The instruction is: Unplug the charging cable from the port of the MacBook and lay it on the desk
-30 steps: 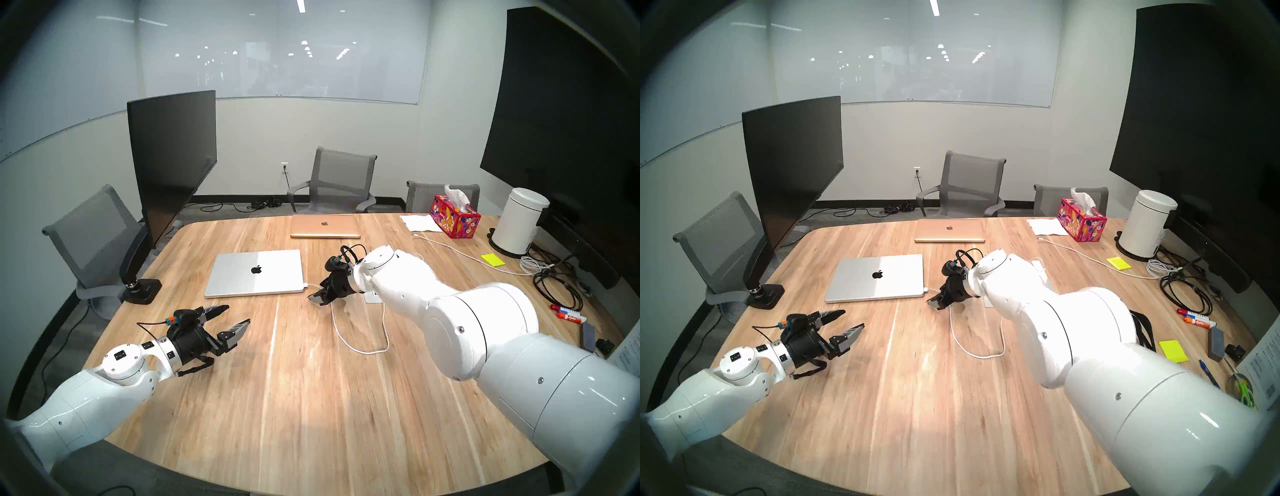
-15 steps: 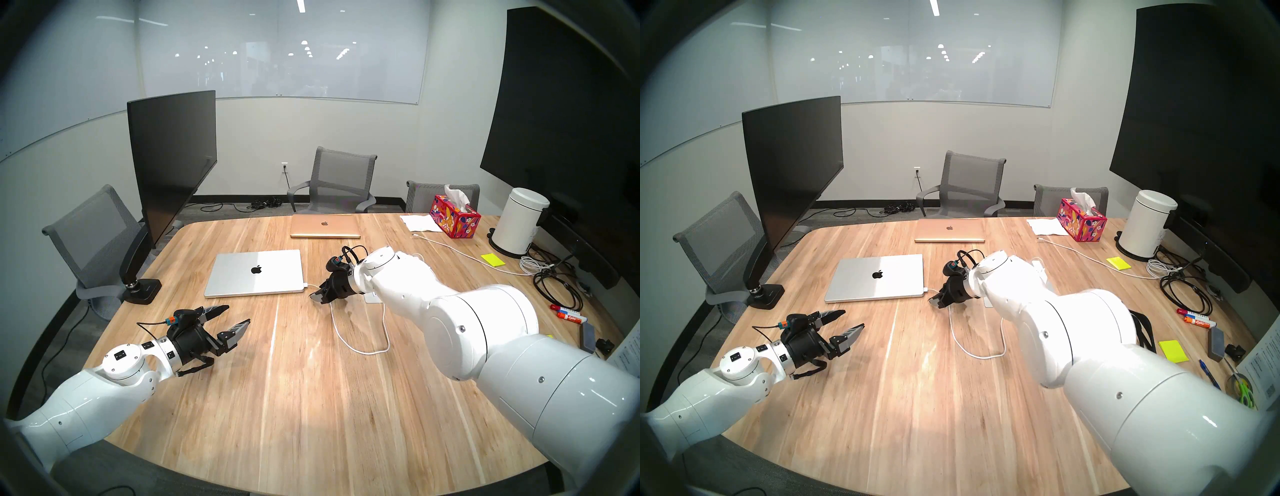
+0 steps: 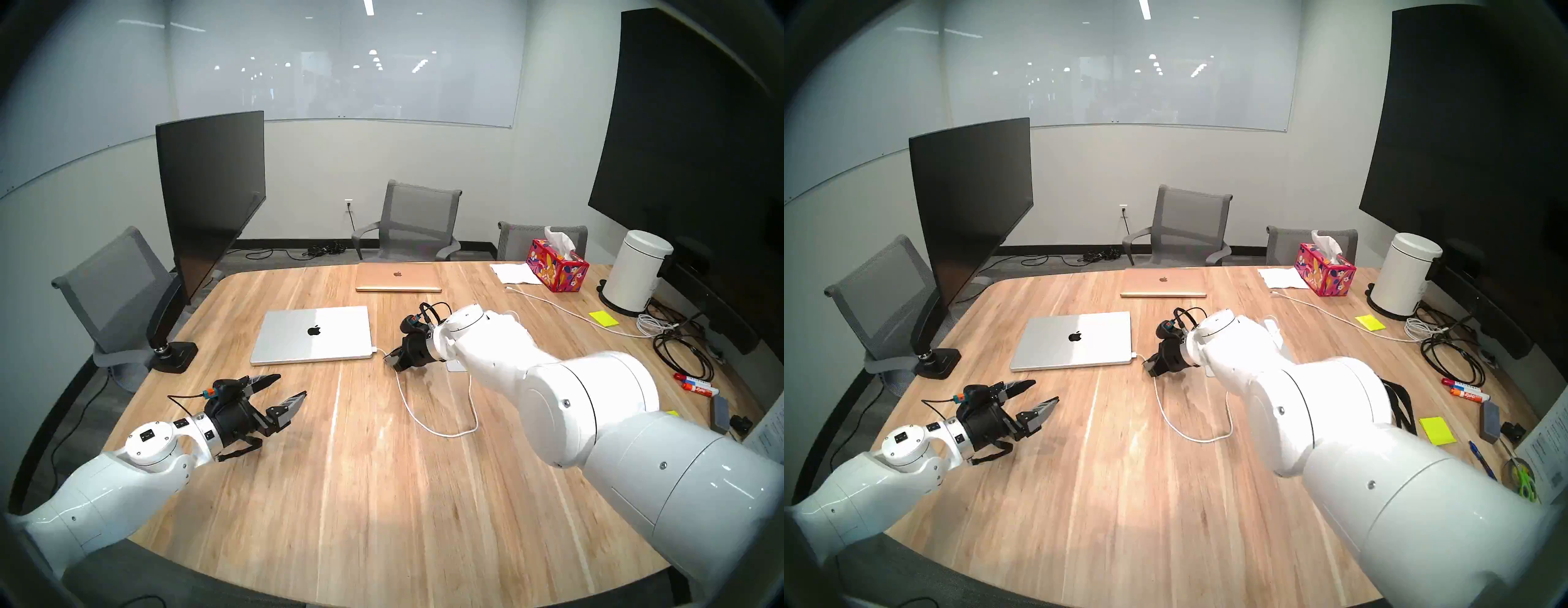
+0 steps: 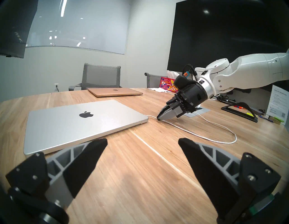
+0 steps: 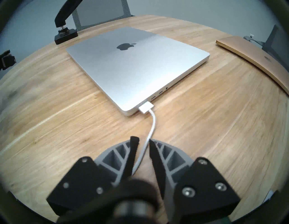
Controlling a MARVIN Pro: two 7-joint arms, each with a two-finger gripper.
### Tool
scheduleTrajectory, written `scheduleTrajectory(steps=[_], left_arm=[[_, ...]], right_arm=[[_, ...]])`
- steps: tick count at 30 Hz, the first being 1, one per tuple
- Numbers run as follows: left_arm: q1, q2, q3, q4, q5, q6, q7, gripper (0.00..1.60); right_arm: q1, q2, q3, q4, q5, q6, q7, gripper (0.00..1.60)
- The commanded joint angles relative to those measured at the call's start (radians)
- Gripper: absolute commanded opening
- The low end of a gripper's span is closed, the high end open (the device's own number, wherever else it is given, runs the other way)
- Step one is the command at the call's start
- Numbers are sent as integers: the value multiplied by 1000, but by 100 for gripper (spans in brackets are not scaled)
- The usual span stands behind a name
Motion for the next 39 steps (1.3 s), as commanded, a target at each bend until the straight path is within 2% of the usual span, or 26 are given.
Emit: scheduleTrajectory(steps=[1,5,8,9,10,11,39], left_arm=[[-5,0,-7,-8,0,-9,1,160],[-5,0,-6,-8,-1,-9,1,160],[-6,0,-6,-8,-1,-9,1,160],[-6,0,-6,-8,-1,-9,1,160],[-6,0,-6,-8,-1,-9,1,160],[-6,0,-6,-8,-1,-9,1,160],[-7,1,-4,-7,-2,-9,1,160]], right_arm=[[14,-7,-3,-13,-3,-5,1,72],[12,-10,-10,-14,-14,-9,-4,71],[10,-11,-13,-14,-18,-11,-8,58],[9,-11,-16,-15,-20,-13,-11,48],[9,-12,-17,-15,-21,-14,-13,16],[9,-12,-18,-15,-22,-15,-13,0],[30,16,5,-21,-25,-39,28,0]])
